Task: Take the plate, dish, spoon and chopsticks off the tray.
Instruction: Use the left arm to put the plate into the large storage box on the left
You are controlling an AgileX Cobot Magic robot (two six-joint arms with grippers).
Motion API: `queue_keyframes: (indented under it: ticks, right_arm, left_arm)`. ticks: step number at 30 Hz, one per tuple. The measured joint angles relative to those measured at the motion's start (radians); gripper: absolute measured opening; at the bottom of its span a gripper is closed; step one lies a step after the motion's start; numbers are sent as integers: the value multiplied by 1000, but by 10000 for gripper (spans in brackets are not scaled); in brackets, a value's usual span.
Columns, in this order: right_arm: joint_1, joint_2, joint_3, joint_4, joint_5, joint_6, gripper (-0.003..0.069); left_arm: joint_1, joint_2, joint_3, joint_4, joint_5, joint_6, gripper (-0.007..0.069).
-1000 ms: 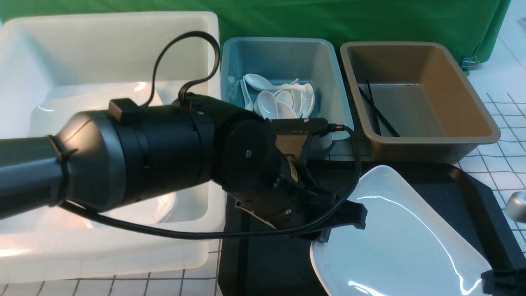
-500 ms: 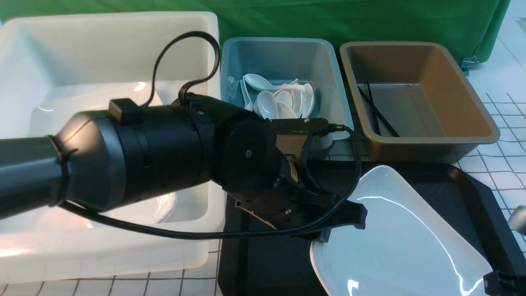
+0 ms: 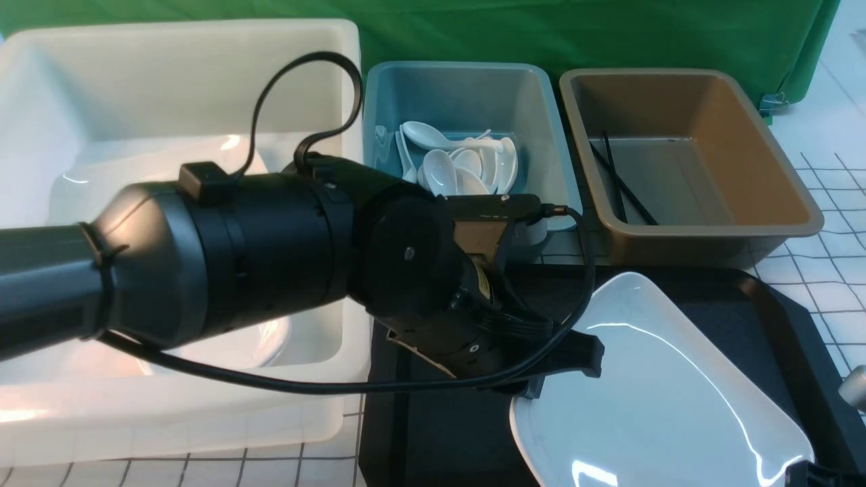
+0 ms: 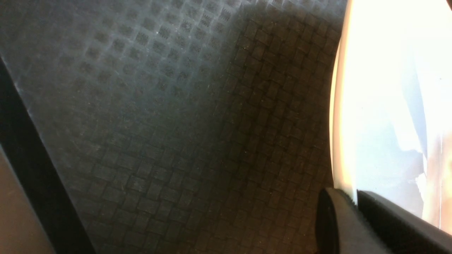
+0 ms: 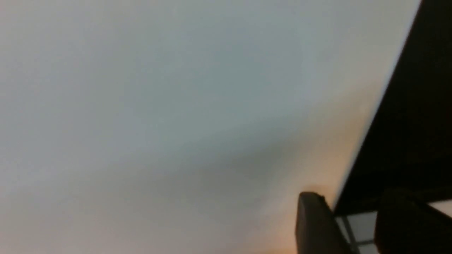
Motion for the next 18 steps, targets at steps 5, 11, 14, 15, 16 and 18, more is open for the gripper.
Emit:
queue_keyframes:
  ticks: [5,11,14,15,16,18]
  right_arm:
    - [0,51,0,31,-66,-3,260]
    - [-2,104,-1,46,-109,-24,162]
    - [-6,110,-1,51,-133,-31,145]
    - [-7,111,-1,52,-137,-37,145]
    - [-7,111,-1,52,-141,-42,145]
    - [-9,111,-1,52,-144,-53,145]
  left_arm:
    - [0,0,0,-4,0,15,14]
    - [4,13,0,-43,2,66,16]
    - [10,28,0,-56,3,82,18]
    - [12,33,0,-62,3,89,18]
    - [12,36,0,-65,3,91,18]
    - [13,40,0,-70,3,94,20]
